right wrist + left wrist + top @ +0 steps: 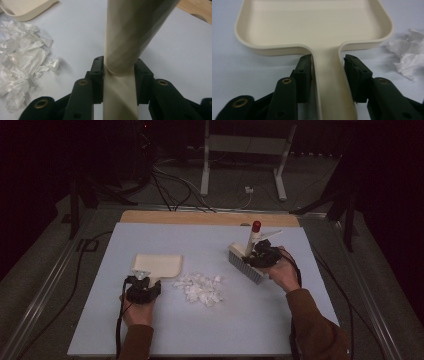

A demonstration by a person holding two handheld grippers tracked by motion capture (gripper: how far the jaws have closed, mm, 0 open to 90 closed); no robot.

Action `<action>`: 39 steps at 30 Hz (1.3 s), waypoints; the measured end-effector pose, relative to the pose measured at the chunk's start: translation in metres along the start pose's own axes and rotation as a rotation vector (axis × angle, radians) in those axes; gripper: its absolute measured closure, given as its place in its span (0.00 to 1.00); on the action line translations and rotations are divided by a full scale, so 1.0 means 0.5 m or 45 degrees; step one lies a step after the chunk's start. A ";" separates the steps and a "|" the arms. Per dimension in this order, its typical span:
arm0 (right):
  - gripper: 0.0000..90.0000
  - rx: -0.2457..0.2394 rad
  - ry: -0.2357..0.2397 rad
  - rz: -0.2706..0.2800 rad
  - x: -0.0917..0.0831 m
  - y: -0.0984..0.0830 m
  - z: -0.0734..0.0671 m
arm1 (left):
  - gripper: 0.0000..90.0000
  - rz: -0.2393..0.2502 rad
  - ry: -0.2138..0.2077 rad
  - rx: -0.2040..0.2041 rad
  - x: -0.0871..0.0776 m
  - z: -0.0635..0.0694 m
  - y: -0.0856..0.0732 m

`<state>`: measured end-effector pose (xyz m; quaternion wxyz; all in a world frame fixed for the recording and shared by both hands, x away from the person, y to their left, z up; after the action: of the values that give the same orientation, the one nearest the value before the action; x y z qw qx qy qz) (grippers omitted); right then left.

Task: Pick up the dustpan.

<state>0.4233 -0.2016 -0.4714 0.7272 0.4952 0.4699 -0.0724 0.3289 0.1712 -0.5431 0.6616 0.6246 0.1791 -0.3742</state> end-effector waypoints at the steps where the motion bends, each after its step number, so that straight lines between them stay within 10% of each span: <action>1: 0.75 -0.002 0.001 0.000 0.000 0.000 -0.001 | 0.69 -0.006 0.014 0.007 0.000 0.000 0.000; 25: 0.74 -0.003 0.005 0.006 0.004 0.004 -0.002 | 0.75 0.068 -0.060 -0.099 -0.034 -0.040 0.030; 39: 0.74 0.004 -0.001 0.014 0.007 0.006 -0.001 | 0.74 0.111 -0.092 -0.060 -0.074 -0.045 0.044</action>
<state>0.4264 -0.1984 -0.4721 0.7269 0.4989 0.4667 -0.0695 0.3256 0.2018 -0.5051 0.6978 0.6022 0.1365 -0.3629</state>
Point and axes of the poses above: each handheld gripper's, and its own axes: x roughly forward along the jaws, y roughly out of its top, z roughly to its right, the point moved 3 cm from there along x, roughly forward along the jaws, and after that the axes turned 8 degrees about -y, right-handed, at the moved point
